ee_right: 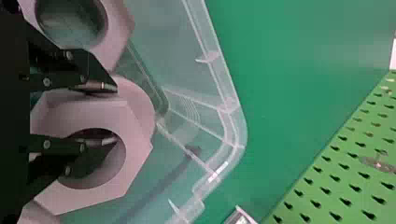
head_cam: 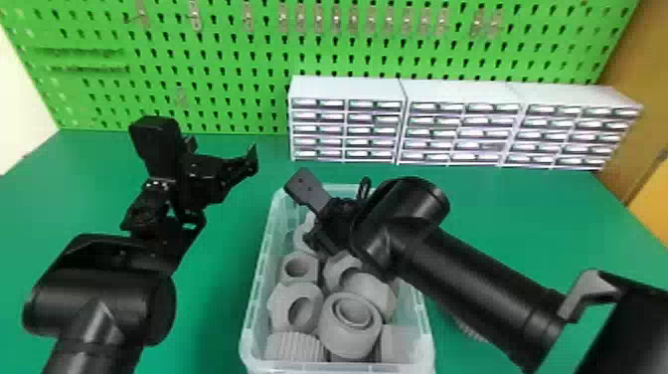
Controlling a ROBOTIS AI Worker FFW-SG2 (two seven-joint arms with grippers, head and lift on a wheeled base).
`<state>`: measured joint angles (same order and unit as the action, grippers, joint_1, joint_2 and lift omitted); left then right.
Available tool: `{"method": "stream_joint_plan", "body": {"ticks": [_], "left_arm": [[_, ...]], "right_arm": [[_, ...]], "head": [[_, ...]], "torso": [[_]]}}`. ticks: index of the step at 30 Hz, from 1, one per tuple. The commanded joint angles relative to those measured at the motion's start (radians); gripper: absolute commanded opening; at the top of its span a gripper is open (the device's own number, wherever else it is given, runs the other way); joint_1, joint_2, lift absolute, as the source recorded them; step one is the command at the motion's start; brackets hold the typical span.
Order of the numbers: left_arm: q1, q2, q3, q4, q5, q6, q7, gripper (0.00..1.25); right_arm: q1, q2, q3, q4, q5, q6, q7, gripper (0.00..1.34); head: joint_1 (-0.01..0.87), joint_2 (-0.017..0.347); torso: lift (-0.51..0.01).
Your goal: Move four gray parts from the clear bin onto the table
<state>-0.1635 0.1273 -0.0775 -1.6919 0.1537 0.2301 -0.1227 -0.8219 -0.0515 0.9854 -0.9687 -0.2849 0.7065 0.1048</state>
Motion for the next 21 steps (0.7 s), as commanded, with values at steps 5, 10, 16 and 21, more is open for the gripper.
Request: {"method": "stream_joint_plan", "body": {"ticks": [5,10,16,21], "left_arm": [[0.002,0.0,0.001,0.0,0.0,0.0,-0.002,1.17],[0.002,0.0,0.001,0.0,0.0,0.0,-0.002,1.17],[0.001,0.0,-0.001,0.0,0.0,0.0,-0.002,1.17],[0.002,0.0,0.001,0.0,0.0,0.002,-0.002,1.17]], "right_arm": [[0.026,-0.005,0.004,-0.062,0.039,-0.004,-0.048,0.16],[0.026,-0.005,0.007,-0.062,0.039,-0.004,-0.053,0.16],[0.027,-0.005,0.007,-0.062,0.035,-0.004,-0.053,0.16],[0.027,-0.005,0.009,-0.062,0.023,-0.002,-0.053,0.16]], "head": [[0.686,0.026],[0.686,0.026],[0.686,0.026],[0.686,0.026]], "torso": [[-0.05],[-0.05],[-0.05],[-0.05]]}}
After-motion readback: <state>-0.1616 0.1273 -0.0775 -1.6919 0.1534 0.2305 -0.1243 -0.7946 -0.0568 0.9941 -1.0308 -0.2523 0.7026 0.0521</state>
